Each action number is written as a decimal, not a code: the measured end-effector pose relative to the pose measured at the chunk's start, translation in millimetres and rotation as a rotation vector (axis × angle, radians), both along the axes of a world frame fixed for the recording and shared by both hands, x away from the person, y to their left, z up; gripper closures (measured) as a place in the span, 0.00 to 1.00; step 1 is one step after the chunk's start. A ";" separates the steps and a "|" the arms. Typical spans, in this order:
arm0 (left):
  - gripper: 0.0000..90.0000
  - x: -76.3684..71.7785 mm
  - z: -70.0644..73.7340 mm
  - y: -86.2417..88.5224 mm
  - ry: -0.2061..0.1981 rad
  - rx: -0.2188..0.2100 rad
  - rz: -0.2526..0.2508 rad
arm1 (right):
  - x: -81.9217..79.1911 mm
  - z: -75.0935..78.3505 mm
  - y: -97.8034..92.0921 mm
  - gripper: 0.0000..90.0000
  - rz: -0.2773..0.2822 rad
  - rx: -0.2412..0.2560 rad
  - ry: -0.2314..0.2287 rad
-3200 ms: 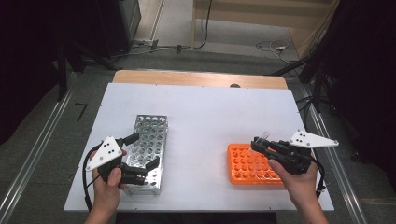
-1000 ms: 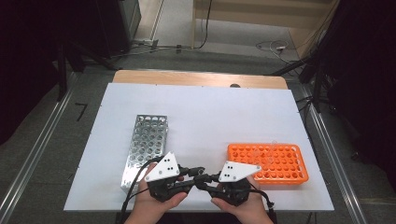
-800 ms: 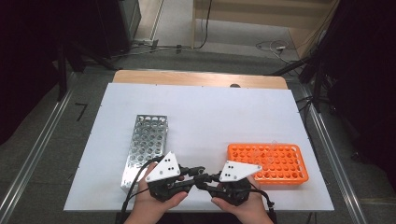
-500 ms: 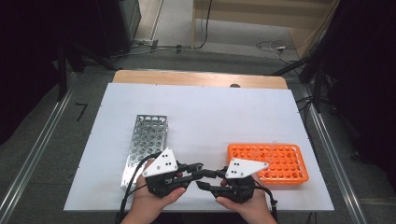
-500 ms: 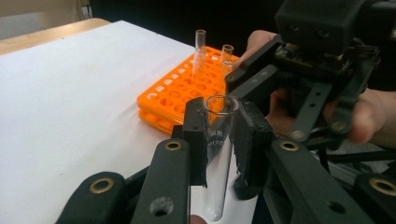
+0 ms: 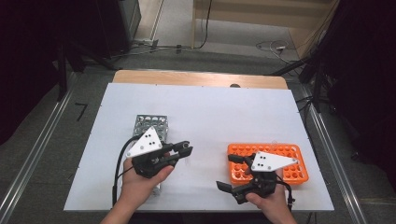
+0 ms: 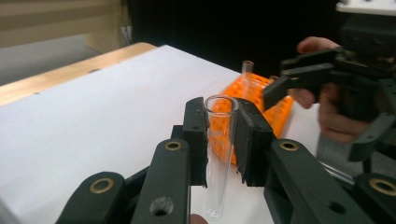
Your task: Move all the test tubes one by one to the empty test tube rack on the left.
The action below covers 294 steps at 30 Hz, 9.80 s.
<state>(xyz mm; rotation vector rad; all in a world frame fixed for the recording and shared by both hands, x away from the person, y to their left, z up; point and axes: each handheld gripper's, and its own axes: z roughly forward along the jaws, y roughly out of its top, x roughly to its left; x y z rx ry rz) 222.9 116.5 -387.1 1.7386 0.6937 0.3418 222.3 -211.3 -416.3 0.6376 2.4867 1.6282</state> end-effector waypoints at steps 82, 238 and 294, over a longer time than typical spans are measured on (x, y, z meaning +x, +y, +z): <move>0.76 121.1 -42.8 47.3 0.176 0.202 0.386 | 15.0 -1.8 -96.4 0.00 -0.259 0.035 -0.041; 0.39 -8.7 -22.9 -36.2 0.105 -0.040 -0.103 | 10.7 -6.0 47.5 0.82 -0.021 -0.125 0.046; 0.85 32.7 -4.3 -17.1 0.011 -0.028 0.049 | 22.1 11.3 11.2 0.00 -0.050 -0.004 0.024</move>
